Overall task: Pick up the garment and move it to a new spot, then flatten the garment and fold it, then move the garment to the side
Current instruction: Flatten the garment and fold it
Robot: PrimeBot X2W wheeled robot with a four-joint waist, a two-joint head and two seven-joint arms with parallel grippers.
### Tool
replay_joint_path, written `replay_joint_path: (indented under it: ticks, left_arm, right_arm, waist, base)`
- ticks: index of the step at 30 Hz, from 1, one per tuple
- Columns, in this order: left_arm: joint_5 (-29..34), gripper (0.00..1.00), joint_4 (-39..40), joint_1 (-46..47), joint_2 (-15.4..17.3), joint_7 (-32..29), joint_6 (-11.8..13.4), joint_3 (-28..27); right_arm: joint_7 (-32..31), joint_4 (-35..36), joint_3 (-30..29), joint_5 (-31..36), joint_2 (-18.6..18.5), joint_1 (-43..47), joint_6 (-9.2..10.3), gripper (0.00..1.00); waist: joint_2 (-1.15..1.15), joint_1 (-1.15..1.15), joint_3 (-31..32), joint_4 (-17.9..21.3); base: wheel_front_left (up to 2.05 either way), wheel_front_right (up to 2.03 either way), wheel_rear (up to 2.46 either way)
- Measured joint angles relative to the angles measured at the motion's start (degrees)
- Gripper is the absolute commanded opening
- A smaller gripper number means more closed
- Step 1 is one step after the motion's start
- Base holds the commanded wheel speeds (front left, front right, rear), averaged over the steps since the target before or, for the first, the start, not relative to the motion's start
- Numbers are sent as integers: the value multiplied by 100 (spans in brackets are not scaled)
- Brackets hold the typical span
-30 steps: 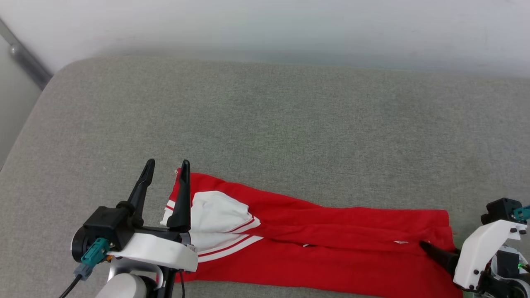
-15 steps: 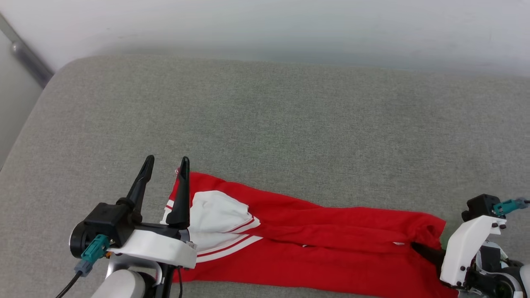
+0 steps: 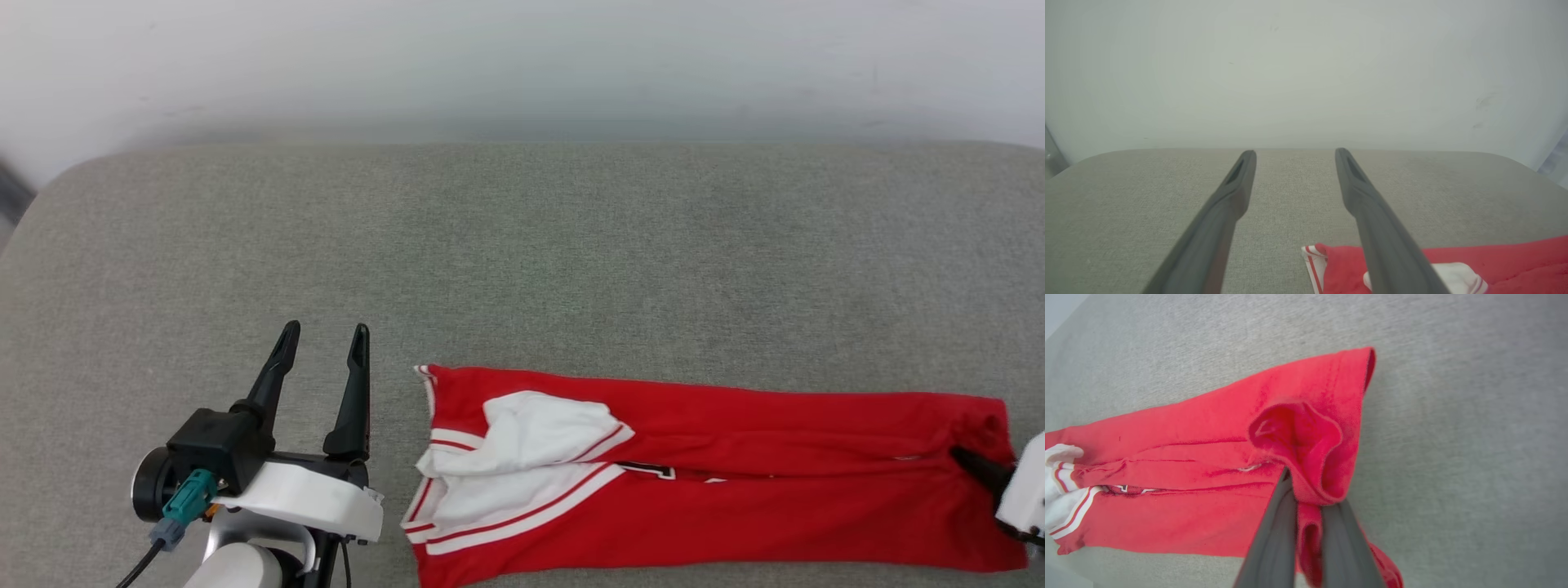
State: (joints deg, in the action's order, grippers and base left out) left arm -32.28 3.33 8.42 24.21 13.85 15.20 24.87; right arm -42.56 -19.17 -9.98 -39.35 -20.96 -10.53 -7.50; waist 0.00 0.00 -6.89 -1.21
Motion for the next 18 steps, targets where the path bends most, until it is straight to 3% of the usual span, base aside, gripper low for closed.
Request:
replay_joint_path:
  ticks: [4, 8, 13, 18]
  left_arm:
    - [-2, 100, -2, -4, 4, -13, 21, 11]
    - [-21, 100, -21, -11, 5, -13, 29, 16]
    - [-25, 100, -63, -13, -1, -33, 26, 44]
    - [-34, 100, -100, 3, -3, -57, 18, 69]
  right_arm:
    - [-141, -10, -582, 158, 38, 16, 0, 0]
    - [-726, -8, -992, -53, 477, -8, 1, 0]
    - [-1601, 120, -1270, -577, 1188, -64, 1, 0]
    - [-2302, 272, -1452, -1522, 1689, -234, 1, 0]
  waist:
    - [0, 0, -3, 109]
    - [0, 0, 6, 200]
    - [0, 0, 32, 229]
    - [0, 0, 69, 175]
  base:
    - [0, 0, 0]
    - [0, 0, 0]
    - [0, 0, 0]
    - [0, 0, 0]
